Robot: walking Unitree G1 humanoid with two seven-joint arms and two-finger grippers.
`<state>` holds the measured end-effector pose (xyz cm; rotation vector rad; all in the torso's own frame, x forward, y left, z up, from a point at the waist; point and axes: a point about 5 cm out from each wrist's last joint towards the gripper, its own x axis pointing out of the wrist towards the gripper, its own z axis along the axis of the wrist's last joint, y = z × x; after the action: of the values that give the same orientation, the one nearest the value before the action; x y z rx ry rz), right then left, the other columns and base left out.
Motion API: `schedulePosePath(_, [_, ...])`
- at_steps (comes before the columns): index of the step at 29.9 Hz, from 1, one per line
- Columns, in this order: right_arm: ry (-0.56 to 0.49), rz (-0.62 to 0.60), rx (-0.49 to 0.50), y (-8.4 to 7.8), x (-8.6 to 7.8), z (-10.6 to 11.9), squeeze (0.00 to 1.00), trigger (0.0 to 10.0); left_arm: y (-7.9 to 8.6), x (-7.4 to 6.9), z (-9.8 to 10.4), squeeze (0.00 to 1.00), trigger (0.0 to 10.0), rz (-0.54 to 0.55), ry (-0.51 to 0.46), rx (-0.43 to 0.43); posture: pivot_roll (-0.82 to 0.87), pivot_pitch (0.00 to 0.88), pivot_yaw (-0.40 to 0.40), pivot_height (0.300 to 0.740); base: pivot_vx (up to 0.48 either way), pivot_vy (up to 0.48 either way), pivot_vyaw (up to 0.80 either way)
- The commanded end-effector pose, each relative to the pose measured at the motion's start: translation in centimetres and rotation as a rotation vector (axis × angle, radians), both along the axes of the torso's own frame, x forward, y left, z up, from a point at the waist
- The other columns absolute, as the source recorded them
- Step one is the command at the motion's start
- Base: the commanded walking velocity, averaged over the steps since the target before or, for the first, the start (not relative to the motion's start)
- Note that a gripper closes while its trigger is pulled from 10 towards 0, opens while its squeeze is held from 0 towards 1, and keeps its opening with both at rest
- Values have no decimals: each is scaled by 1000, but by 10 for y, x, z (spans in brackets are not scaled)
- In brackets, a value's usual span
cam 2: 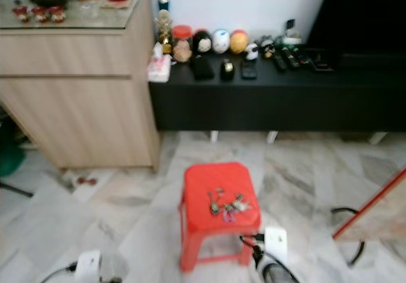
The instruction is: Hang keys on a hook
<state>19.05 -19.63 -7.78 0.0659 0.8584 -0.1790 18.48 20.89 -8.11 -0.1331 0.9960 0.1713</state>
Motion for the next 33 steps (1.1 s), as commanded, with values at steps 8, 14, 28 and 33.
schedulePosePath(8, [-24, -4, 17, 4, 8, 4, 0, 10000, 4, -14, -6, 0, 10000, -9, 52, 24, 78, 0, -72, 740, 99, 0, 660])
schedulePosePath(14, [-26, 0, 17, 4, 8, 4, 0, 10000, 4, -15, -6, 0, 10000, -11, 53, 21, 76, 0, -72, 740, 0, 0, 671])
schedulePosePath(28, [-24, -12, 25, 4, 6, 3, 0, 10000, 3, -5, -1, 0, 10000, -17, -24, 23, 75, 0, -67, 740, 0, 0, 114])
schedulePosePath(33, [-75, -71, 46, -1, 12, 7, 0, 10000, 3, 25, 17, 0, 10000, -121, -168, 62, 76, 0, -61, 740, 0, 0, 0])
